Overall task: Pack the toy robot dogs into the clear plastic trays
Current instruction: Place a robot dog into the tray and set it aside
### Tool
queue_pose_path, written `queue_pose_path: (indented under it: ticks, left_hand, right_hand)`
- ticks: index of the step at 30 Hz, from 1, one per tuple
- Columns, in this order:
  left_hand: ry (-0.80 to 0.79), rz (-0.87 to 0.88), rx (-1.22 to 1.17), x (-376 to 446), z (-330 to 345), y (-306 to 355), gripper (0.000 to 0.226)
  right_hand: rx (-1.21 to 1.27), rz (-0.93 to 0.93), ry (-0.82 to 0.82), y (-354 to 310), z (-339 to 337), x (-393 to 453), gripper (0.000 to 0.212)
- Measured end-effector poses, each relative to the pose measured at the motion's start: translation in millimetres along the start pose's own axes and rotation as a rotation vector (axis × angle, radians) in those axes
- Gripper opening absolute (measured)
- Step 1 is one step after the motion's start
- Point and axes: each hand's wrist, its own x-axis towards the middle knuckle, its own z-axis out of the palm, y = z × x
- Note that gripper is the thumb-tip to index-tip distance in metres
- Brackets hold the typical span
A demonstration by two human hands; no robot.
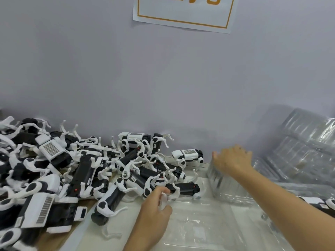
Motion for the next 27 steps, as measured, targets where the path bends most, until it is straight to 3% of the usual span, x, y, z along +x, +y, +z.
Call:
queue_pose_path:
  ticks: [2, 5, 8, 15, 23, 27]
  left_hand:
    - [-0.004, 0.001, -0.004, 0.0, -0.7, 0.7, 0.032]
    - [-0.011, 0.007, 0.004, -0.9, -1.1, 0.6, 0.030]
    - [0.000, 0.024, 0.033, -1.8, -0.3, 1.1, 0.024]
    - [0.029, 0.032, 0.014, 2.1, 1.7, -1.5, 0.022]
    - [-0.004, 0.055, -0.029, 8.2, 5.7, -2.9, 0.024]
    - [0.000, 0.052, -0.047, 8.0, 8.1, -4.4, 0.020]
  right_hand:
    - [0.029, -0.144, 0.138, -11.6, -7.6, 3.1, 0.040]
    - [0.216, -0.432, -0.035, -36.3, -6.7, 5.9, 0.055]
    - [0.130, -0.494, -0.153, -54.2, 7.0, 14.3, 0.071]
    - [0.018, -0.572, -0.159, -69.0, 16.1, 48.0, 0.058]
    - [-0.090, -0.546, 0.180, -64.3, 5.0, 49.5, 0.034]
    - [0.062, -0.487, 0.480, -43.8, -34.3, 34.4, 0.045]
